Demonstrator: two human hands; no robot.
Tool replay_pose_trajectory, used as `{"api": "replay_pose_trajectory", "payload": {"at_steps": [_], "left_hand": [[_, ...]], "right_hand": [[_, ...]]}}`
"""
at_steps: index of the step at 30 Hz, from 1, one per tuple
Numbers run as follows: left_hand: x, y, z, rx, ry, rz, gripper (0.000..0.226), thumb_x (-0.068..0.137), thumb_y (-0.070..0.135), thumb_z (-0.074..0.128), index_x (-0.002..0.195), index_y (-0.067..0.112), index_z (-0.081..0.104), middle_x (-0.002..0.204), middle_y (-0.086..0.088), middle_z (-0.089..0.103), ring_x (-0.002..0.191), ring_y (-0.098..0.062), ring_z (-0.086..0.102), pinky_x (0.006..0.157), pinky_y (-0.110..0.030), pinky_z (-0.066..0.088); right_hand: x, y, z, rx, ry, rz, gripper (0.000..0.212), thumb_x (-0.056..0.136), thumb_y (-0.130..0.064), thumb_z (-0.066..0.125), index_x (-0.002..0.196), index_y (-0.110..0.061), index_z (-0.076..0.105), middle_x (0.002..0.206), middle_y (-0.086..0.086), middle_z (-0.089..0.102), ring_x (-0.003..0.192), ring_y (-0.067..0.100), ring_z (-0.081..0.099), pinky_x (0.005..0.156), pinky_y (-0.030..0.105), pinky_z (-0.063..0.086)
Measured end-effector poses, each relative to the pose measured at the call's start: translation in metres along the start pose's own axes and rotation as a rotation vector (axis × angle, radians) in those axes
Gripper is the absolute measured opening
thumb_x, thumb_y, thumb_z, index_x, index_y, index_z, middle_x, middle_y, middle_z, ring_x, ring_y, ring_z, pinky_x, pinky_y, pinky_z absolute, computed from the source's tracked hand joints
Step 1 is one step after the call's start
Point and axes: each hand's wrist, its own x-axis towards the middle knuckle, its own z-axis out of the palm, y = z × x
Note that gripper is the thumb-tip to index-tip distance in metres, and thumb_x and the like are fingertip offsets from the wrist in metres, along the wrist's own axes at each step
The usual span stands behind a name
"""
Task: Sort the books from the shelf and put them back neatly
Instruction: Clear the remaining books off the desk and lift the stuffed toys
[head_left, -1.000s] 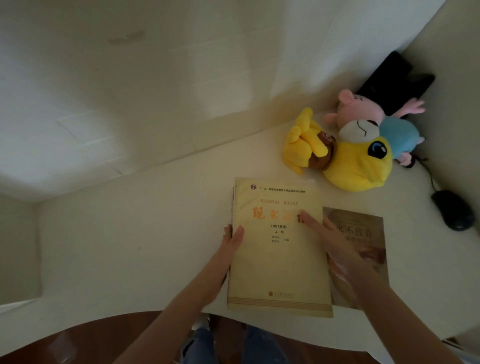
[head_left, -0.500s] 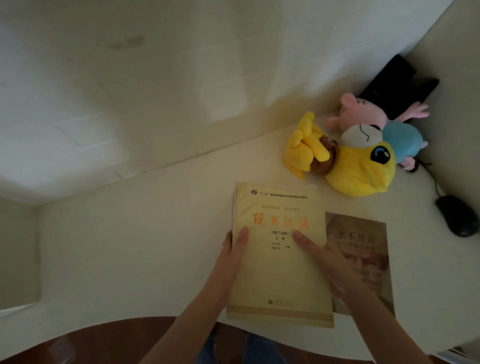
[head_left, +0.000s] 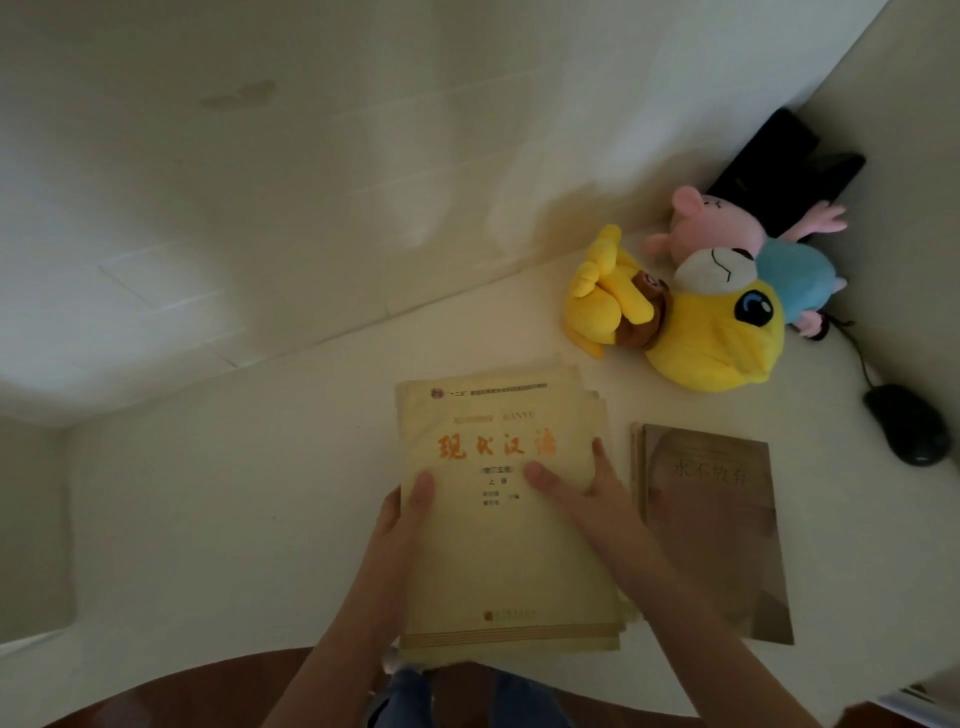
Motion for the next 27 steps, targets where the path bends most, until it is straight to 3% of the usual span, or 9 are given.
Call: {"api": "replay_pose_trajectory", "payload": {"at_steps": [2, 4, 8, 12, 18, 20, 22, 24, 27], "left_hand": [[0.000, 0.002, -0.022, -0.007, 0.047, 0.000, 0.069, 0.072, 0.062, 0.054, 0.121, 0.015, 0.057, 0.101, -0.011, 0.073, 0.084, -0.032, 0.072, 0.069, -0.047, 0.058], [0.005, 0.004, -0.048, -0.015, 0.099, -0.011, 0.069, 0.071, 0.064, 0.056, 0.118, 0.014, 0.060, 0.101, -0.012, 0.073, 0.087, -0.035, 0.071, 0.073, -0.051, 0.057], [0.018, 0.017, -0.094, 0.005, 0.174, -0.047, 0.060, 0.077, 0.060, 0.055, 0.110, 0.011, 0.064, 0.094, -0.015, 0.074, 0.085, -0.037, 0.069, 0.074, -0.049, 0.055], [0.028, 0.033, -0.125, 0.080, 0.208, -0.020, 0.048, 0.088, 0.052, 0.051, 0.110, 0.011, 0.062, 0.093, -0.014, 0.073, 0.082, -0.038, 0.069, 0.067, -0.045, 0.055], [0.031, 0.047, -0.135, 0.137, 0.221, 0.000, 0.040, 0.091, 0.050, 0.048, 0.104, 0.015, 0.062, 0.098, -0.015, 0.070, 0.085, -0.037, 0.068, 0.068, -0.045, 0.054], [0.029, 0.049, -0.133, 0.181, 0.212, -0.042, 0.049, 0.084, 0.059, 0.052, 0.107, 0.016, 0.063, 0.104, -0.016, 0.070, 0.091, -0.038, 0.067, 0.079, -0.052, 0.053], [0.030, 0.053, -0.133, 0.387, 0.317, -0.033, 0.075, 0.075, 0.071, 0.057, 0.125, 0.016, 0.058, 0.131, -0.015, 0.056, 0.118, -0.039, 0.054, 0.103, -0.059, 0.038], [0.025, 0.068, -0.126, 0.609, 0.564, 0.148, 0.071, 0.085, 0.054, 0.059, 0.140, 0.012, 0.046, 0.152, -0.013, 0.025, 0.140, -0.035, 0.021, 0.116, -0.054, 0.017], [0.004, 0.085, -0.093, 0.548, 0.593, 0.385, 0.056, 0.093, 0.025, 0.057, 0.144, 0.010, 0.039, 0.153, -0.011, 0.016, 0.141, -0.030, 0.016, 0.114, -0.048, 0.024]], "right_hand": [[-0.001, -0.011, 0.019, 0.037, -0.045, -0.024, 0.069, 0.070, -0.055, 0.075, 0.129, -0.035, 0.047, 0.135, 0.003, 0.053, 0.104, 0.015, 0.064, 0.072, 0.028, 0.059], [0.004, -0.021, 0.046, 0.029, -0.083, -0.033, 0.048, 0.071, -0.053, 0.075, 0.112, -0.039, 0.055, 0.122, 0.000, 0.060, 0.098, 0.016, 0.065, 0.072, 0.030, 0.059], [0.038, -0.021, 0.104, -0.025, -0.109, -0.035, 0.086, 0.050, -0.070, 0.074, 0.123, -0.027, 0.056, 0.120, 0.004, 0.060, 0.108, 0.026, 0.061, 0.091, 0.046, 0.053], [0.051, -0.025, 0.139, 0.083, -0.211, 0.069, 0.065, 0.074, -0.040, 0.077, 0.128, -0.014, 0.051, 0.124, 0.007, 0.061, 0.108, 0.024, 0.063, 0.091, 0.043, 0.054], [0.068, -0.016, 0.161, 0.042, -0.205, 0.089, 0.100, 0.044, -0.068, 0.072, 0.128, -0.018, 0.048, 0.129, 0.007, 0.053, 0.118, 0.026, 0.054, 0.098, 0.044, 0.050], [0.054, -0.027, 0.157, -0.027, -0.182, 0.070, 0.086, 0.063, -0.054, 0.076, 0.133, -0.017, 0.044, 0.141, 0.007, 0.040, 0.131, 0.024, 0.039, 0.109, 0.042, 0.039], [0.043, -0.034, 0.147, -0.099, -0.153, -0.017, 0.081, 0.081, -0.038, 0.071, 0.145, -0.012, 0.029, 0.153, 0.005, 0.011, 0.142, 0.021, 0.012, 0.117, 0.035, 0.020], [0.038, -0.030, 0.129, -0.112, -0.085, -0.117, 0.087, 0.088, -0.031, 0.067, 0.152, -0.012, 0.011, 0.155, -0.001, -0.005, 0.144, 0.014, 0.002, 0.114, 0.025, 0.011], [0.020, -0.030, 0.088, -0.108, 0.080, -0.243, 0.079, 0.090, -0.022, 0.064, 0.152, -0.017, 0.015, 0.154, -0.007, 0.002, 0.137, 0.005, 0.012, 0.110, 0.019, 0.013]]}}
